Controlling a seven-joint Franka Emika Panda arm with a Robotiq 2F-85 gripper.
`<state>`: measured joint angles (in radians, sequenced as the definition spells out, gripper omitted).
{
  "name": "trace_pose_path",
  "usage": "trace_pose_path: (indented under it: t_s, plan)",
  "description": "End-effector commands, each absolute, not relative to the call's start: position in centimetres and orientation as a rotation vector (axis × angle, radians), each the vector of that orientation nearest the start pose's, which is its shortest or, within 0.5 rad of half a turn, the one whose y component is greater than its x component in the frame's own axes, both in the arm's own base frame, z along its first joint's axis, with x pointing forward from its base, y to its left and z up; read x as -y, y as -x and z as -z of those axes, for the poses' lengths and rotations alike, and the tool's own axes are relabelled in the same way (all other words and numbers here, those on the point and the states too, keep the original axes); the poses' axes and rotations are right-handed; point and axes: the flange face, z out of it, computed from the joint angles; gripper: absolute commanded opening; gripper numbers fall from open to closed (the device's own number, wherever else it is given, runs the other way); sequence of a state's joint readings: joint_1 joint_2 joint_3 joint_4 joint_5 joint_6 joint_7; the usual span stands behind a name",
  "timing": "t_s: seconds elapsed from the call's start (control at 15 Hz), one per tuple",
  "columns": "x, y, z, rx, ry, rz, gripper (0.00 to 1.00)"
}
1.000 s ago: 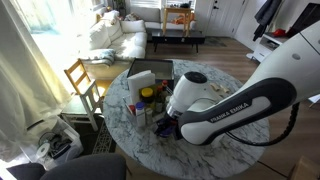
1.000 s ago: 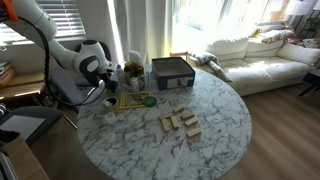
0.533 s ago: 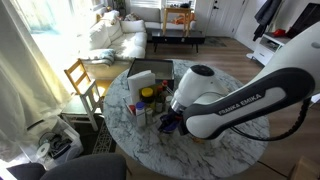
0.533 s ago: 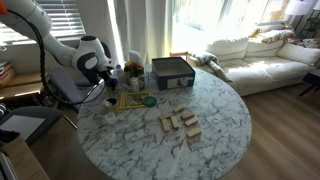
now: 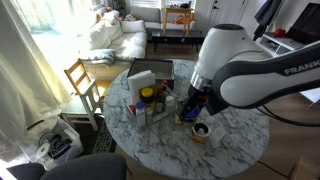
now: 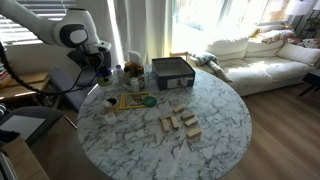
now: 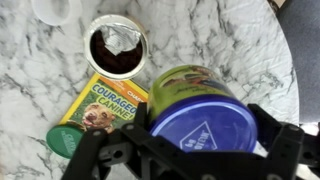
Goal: Pick up the yellow can with a blue lid and put it on the yellow can without the lid and then pick up the measuring cup and put it on top of the stacked yellow cans
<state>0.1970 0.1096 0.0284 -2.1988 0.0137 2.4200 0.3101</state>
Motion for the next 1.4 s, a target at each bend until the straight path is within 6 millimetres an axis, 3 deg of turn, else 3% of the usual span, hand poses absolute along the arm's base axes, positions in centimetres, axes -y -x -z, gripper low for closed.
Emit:
trace_pose_path:
  t_s: [0.0, 0.2, 0.33, 0.4, 0.67, 0.73, 1.33]
  plan:
    - [-10.0, -51.3, -35.7, -0.115, 3.127, 0.103, 0.72]
    - [-8.3, -50.1, -34.0, -0.161, 3.128, 0.13, 0.72]
    - [-7.8, -49.2, -31.7, -0.193, 3.138, 0.142, 0.72]
    - [-8.3, -50.7, -33.2, -0.182, 3.126, 0.108, 0.97]
    - [-7.8, -49.6, -31.4, -0.183, 3.131, 0.109, 0.97]
    - [-7.9, -49.6, -31.5, -0.183, 3.131, 0.11, 0.72]
    - [-4.8, -50.4, -27.3, -0.234, 3.085, 0.147, 0.72]
